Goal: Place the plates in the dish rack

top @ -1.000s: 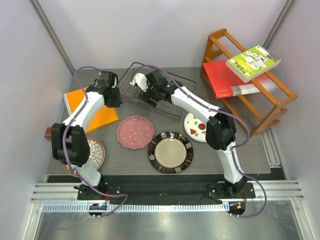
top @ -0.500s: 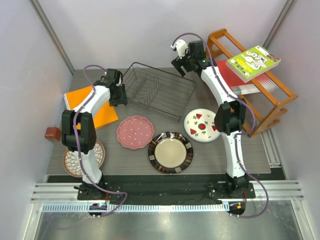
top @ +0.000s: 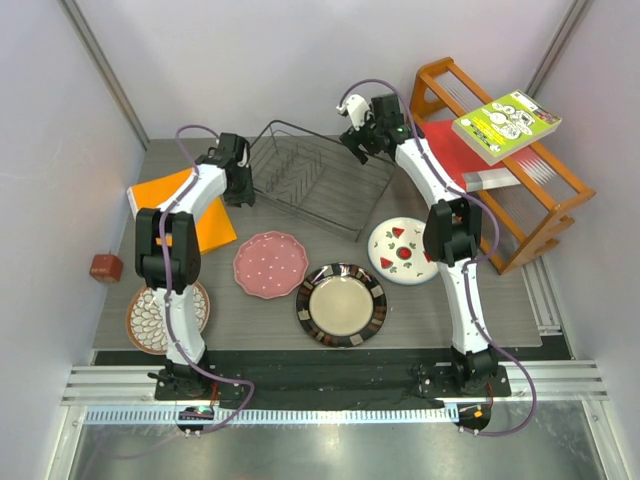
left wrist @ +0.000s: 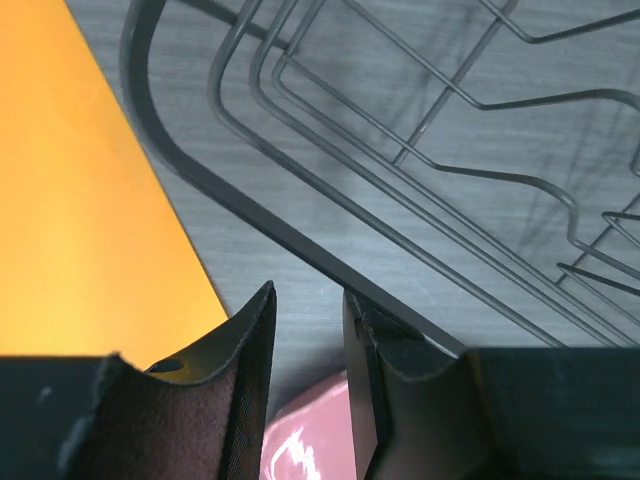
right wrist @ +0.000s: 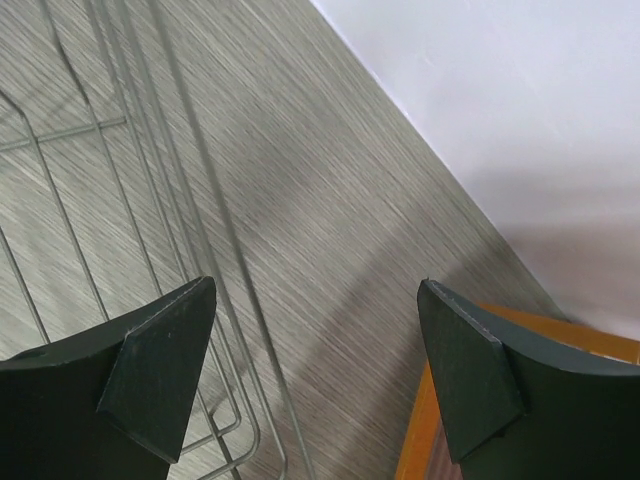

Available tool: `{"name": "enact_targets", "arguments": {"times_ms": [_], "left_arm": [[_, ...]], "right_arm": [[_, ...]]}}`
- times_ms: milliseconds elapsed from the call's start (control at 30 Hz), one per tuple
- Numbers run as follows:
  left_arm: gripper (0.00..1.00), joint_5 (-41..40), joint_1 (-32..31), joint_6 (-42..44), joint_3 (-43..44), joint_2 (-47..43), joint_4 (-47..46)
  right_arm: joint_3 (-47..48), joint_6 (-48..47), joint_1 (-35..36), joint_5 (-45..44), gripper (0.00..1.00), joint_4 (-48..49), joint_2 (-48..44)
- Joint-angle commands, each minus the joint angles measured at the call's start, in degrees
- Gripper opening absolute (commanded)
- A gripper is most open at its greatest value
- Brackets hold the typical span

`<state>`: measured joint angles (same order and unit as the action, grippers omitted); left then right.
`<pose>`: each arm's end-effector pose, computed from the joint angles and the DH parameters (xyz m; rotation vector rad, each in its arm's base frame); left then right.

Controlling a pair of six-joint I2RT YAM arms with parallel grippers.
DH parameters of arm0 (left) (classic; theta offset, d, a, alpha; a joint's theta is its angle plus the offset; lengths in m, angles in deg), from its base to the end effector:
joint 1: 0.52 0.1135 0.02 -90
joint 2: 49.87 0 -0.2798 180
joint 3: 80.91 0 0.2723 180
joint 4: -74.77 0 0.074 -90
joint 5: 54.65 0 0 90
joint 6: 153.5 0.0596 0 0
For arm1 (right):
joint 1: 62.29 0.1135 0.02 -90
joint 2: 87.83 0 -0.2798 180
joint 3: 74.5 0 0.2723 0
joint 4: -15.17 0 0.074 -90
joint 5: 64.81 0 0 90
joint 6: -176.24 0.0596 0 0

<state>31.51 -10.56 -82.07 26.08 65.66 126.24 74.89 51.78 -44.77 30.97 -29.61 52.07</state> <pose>0.4700 -0.0792 0.2099 -0.2181 2.6079 -0.0882 0.5812 0.1898 0.2616 -1.0079 1.9372 -0.0573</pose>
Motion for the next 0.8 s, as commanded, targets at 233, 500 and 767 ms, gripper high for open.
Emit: {"name": "enact_targets", "arguments": {"times_ms": [233,500,767], "left_arm": [[0.32,0.23,0.2,1.25,7.78,4.18,-1.12],[0.31,-1.53,0.29,2.66,9.63,5.68,-0.77],[0.31,0.05,0.38,1.87,8.31,5.24,-0.77]], "right_arm": [[-0.17,5.45,-3.54,-3.93,0.88,11.83,-3.49],[0.62,5.89,-4.77,-4.99,0.86,14.47,-2.08],[0.53,2.83,-4.86,-8.04,0.86,18.34,-1.3]]}}
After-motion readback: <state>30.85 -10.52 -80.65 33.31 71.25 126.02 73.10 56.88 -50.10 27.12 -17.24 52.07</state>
